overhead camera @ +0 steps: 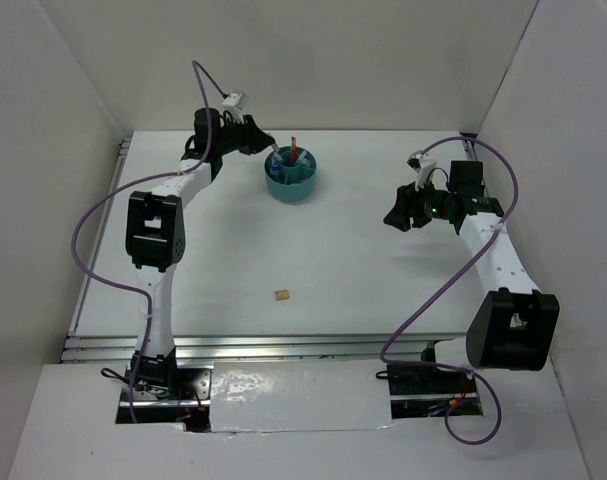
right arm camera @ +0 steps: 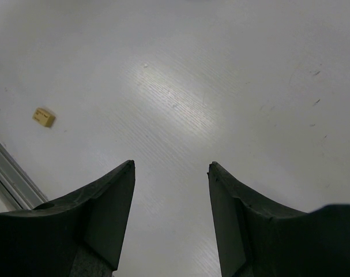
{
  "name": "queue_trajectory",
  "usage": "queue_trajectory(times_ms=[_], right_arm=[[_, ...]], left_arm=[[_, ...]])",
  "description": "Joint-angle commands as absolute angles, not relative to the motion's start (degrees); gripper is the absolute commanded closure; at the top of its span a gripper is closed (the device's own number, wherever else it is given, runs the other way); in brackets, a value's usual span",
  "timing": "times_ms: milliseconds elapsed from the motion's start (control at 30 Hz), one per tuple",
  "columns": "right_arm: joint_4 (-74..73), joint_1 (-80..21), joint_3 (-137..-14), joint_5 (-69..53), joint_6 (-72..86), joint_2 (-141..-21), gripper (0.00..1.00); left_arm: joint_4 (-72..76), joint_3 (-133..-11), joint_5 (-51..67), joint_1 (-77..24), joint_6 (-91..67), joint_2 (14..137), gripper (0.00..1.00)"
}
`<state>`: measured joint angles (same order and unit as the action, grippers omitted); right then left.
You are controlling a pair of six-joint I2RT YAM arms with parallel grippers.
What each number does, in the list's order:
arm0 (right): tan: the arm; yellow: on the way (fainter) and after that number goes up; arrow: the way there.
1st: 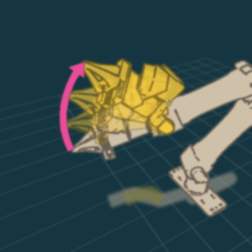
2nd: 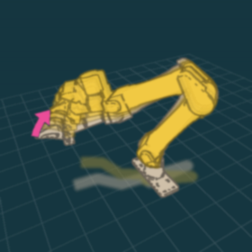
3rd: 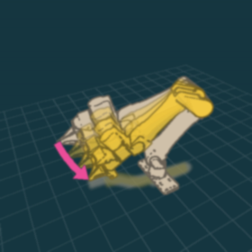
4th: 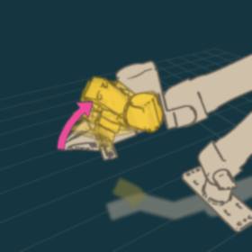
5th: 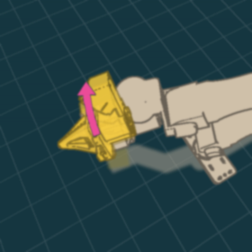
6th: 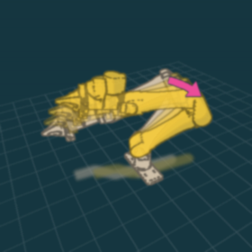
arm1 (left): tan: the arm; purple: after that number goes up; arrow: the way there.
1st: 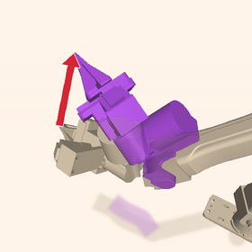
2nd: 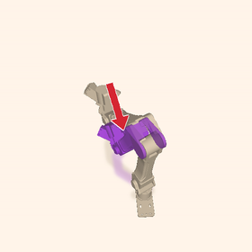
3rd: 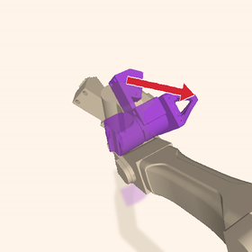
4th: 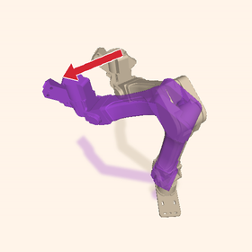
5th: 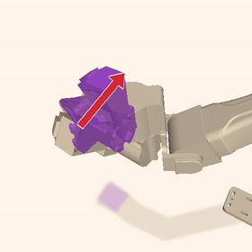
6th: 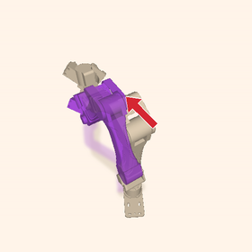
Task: Sort the stationery into containers
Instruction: Place the stationery in the storage box, then pick up the stationery from the center of the board.
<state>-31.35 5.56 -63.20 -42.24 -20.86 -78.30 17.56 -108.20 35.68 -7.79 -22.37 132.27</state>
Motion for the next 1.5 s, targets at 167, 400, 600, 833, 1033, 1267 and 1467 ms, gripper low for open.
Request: queue_trajectory(times_ms=[167,400,600,833,1033,1267,1467], right_arm=[[-31.5,6.1,-63.0,-43.2,-21.0,-78.3,0.40],[-32.0,6.2,-63.0,-42.9,-21.5,-78.1,0.39],[-31.6,6.2,-62.9,-43.2,-20.9,-78.7,0.39],[-32.0,6.2,-63.4,-43.0,-21.1,-79.0,0.39],[-32.0,6.2,-63.5,-43.3,-20.7,-78.7,0.39],[-32.8,6.2,-64.5,-43.4,-20.5,-77.1,0.40],[-33.8,5.9,-64.0,-42.2,-20.8,-74.8,0.40]], left_arm=[[19.1,-110.9,35.0,-7.4,-20.0,133.4,0.82],[18.5,-111.4,34.5,-7.5,-19.2,134.4,0.78],[17.5,-111.2,34.5,-7.6,-18.7,134.9,0.72],[16.3,-111.4,33.4,-7.6,-18.3,134.7,0.38],[15.9,-111.3,33.7,-7.6,-17.5,132.1,0.30],[16.6,-104.7,33.2,-3.4,-17.7,116.5,0.36],[-14.9,-98.2,33.5,-0.4,3.3,103.1,0.37]])
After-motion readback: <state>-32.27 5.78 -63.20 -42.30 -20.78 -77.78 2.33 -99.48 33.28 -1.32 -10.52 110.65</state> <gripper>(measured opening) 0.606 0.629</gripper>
